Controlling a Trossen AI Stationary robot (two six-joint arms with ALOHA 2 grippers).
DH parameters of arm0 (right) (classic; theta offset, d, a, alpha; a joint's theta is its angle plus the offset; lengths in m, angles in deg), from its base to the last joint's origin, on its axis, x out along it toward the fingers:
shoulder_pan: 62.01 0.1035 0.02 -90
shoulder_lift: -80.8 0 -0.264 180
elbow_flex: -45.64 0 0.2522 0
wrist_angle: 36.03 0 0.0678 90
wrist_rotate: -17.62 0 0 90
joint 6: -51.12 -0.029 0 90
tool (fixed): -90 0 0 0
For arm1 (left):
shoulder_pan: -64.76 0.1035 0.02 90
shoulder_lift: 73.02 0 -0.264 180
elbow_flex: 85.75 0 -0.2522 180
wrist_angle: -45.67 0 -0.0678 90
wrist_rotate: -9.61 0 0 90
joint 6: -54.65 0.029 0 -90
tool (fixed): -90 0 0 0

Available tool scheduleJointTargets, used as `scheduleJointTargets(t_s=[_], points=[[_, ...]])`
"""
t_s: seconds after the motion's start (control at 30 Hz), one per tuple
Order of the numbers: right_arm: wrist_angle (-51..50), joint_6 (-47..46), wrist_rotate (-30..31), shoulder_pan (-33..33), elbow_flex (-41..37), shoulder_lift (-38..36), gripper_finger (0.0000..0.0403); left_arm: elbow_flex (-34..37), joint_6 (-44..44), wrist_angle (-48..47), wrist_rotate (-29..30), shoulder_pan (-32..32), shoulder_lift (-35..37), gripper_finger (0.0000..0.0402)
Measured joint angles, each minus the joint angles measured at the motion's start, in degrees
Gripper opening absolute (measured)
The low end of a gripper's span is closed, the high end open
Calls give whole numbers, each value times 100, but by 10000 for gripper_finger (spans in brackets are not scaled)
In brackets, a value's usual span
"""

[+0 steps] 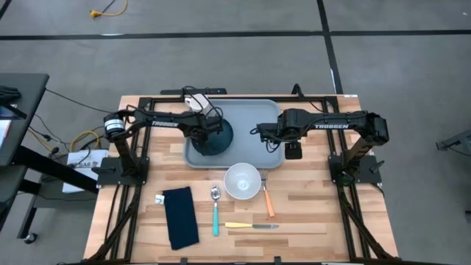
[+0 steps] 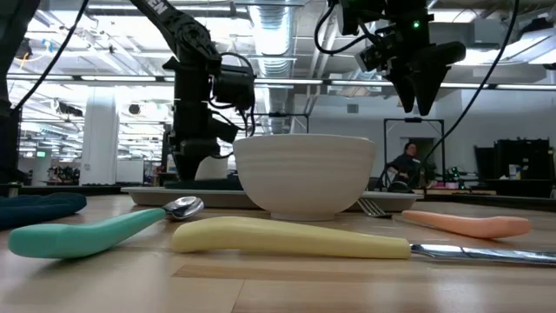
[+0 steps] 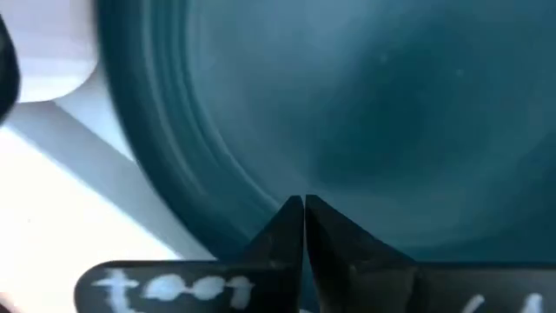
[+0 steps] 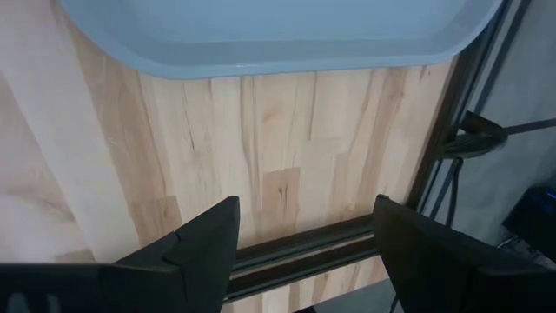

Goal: Set up tray
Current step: Put the green plate on the gray serving tray at the bottom of the white mug

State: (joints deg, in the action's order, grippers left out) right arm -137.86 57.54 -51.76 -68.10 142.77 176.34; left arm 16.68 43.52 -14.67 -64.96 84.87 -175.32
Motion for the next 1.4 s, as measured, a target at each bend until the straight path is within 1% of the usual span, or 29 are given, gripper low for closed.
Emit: scheduleJointTargets(t_s=[0.23, 0.5, 0.83, 1.23, 1.4], points=[[3, -2, -1, 0, 0, 0, 254, 0, 50, 222, -17, 15, 0, 4], [10, -2, -2, 0, 0, 0, 254, 2, 157, 825, -162, 16, 0, 4], [47, -4, -4, 0, 0, 0, 254, 2, 351, 958, -172, 16, 0, 4], [56, -46, -9, 0, 0, 0, 254, 2, 390, 1013, -239, 8, 0, 4], [51, -46, -17, 0, 0, 0, 254, 2, 313, 1030, -86, 8, 3, 4]])
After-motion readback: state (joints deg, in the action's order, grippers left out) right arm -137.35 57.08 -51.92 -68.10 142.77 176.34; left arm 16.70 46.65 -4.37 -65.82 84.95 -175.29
